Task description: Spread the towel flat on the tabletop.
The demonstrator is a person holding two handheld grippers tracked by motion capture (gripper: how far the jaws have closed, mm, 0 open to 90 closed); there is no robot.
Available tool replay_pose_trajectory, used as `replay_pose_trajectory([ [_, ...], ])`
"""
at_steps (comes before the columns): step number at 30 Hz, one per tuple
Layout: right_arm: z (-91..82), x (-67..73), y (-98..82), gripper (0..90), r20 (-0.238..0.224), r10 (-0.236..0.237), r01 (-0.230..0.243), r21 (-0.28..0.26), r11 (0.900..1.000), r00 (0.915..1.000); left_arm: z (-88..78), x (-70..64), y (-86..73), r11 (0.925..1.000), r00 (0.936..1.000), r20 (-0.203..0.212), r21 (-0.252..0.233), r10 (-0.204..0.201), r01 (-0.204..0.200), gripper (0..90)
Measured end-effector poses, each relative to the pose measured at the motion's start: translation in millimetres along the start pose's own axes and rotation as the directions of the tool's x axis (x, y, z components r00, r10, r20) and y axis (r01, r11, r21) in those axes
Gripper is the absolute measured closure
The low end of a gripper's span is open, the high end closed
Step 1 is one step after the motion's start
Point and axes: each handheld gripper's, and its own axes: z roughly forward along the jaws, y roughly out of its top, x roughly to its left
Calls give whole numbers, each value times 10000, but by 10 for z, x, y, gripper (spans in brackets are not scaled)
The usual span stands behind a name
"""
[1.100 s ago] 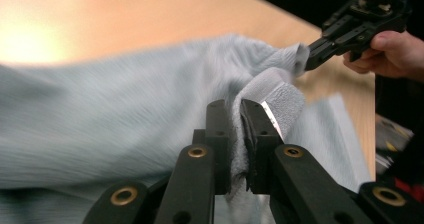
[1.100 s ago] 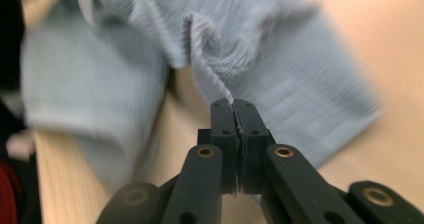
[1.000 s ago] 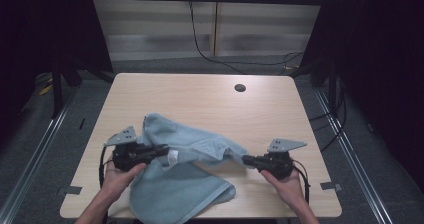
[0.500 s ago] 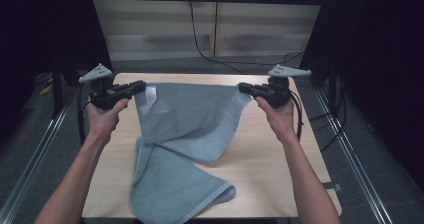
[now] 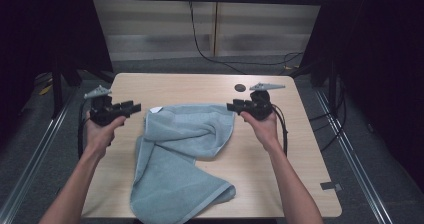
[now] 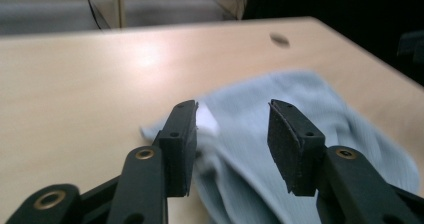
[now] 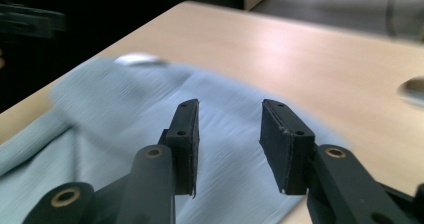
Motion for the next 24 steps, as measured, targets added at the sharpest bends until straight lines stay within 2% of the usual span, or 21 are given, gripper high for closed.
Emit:
replay_pose_trajectory([
  [1, -7, 113, -157, 583, -291, -178, 188, 348, 9992, 9994, -2, -42, -76, 9999, 9997, 243, 130, 33, -36, 527],
  [2, -7, 113, -157, 583, -291, -178, 188, 348, 9992, 9994, -1, -124, -195, 9991, 9993, 347, 408, 129, -143, 527],
  [3, -16, 238, -374, 573, -719, -207, 259, 729, 9970, 9972, -8, -194, -289, 9982, 9985, 499, 544, 220, -247, 516],
  [4, -16, 238, -374, 573, -719, -207, 259, 729, 9970, 9972, -3, -258, -372, 9959, 9973, 637, 796, 377, -428, 516],
  [5, -20, 290, -464, 565, -929, -346, 423, 813, 9958, 9951, -1, -318, -440, 9911, 9955, 687, 1115, 657, -731, 510],
  [6, -13, 340, -547, 556, -1150, -428, 537, 941, 9941, 9924, -2, -368, -503, 9888, 9934, 793, 1175, 833, -923, 498],
  [7, 3, 386, -619, 553, -1287, -483, 627, 1108, 9919, 9905, 1, -404, -562, 9855, 9921, 812, 1332, 953, -1055, 494],
  [8, 31, 429, -685, 550, -1410, -506, 685, 1250, 9898, 9887, 20, -441, -620, 9853, 9925, 844, 1391, 884, -996, 474],
  [9, 66, 472, -742, 550, -1509, -512, 725, 1396, 9875, 9872, 37, -463, -671, 9818, 9929, 671, 1559, 986, -1080, 468],
  [10, 150, 536, -838, 534, -1768, -525, 802, 1537, 9849, 9828, 89, -450, -740, 9752, 9925, 422, 1854, 1151, -1210, 473],
  [11, 201, 563, -875, 510, -1859, -522, 831, 1621, 9833, 9812, 119, -431, -761, 9749, 9942, 237, 1951, 1051, -1078, 474],
  [14, 296, 620, -937, 461, -1892, -701, 1033, 1718, 9797, 9794, 149, -385, -789, 9756, 9961, 248, 2008, 849, -882, 474],
  [15, 365, 658, -971, 425, -1609, -960, 1253, 1829, 9751, 9823, 156, -378, -797, 9761, 9963, 211, 1995, 835, -860, 500],
  [16, 365, 658, -971, 425, -1609, -960, 1253, 1829, 9751, 9823, 161, -375, -804, 9752, 9953, 40, 1996, 965, -953, 500],
  [17, 410, 663, -989, 419, -1690, -1035, 1355, 1902, 9723, 9802, 163, -368, -809, 9734, 9941, -81, 2038, 1085, -1046, 558],
  [18, 461, 679, -1020, 414, -1583, -1168, 1481, 2033, 9679, 9805, 163, -356, -812, 9738, 9944, -118, 2041, 1048, -1002, 678],
  [19, 470, 699, -1022, 414, -1500, -1424, 1715, 2033, 9640, 9784, 159, -325, -817, 9764, 9961, -165, 1997, 871, -821, 739],
  [20, 471, 714, -1023, 451, -1416, -1581, 1854, 2068, 9606, 9772, 155, -302, -818, 9777, 9971, -80, 1970, 763, -733, 787],
  [21, 471, 714, -1023, 451, -1416, -1581, 1854, 2068, 9606, 9772, 145, -288, -814, 9784, 9973, -47, 1941, 730, -707, 787],
  [23, 442, 724, -1031, 745, -1097, -1988, 2180, 2069, 9537, 9739, 118, -275, -801, 9804, 9978, 1, 1857, 667, -655, 835],
  [24, 385, 658, -1015, 844, -1196, -1505, 1707, 1824, 9683, 9814, 97, -270, -792, 9835, 9985, 91, 1728, 534, -542, 846],
])
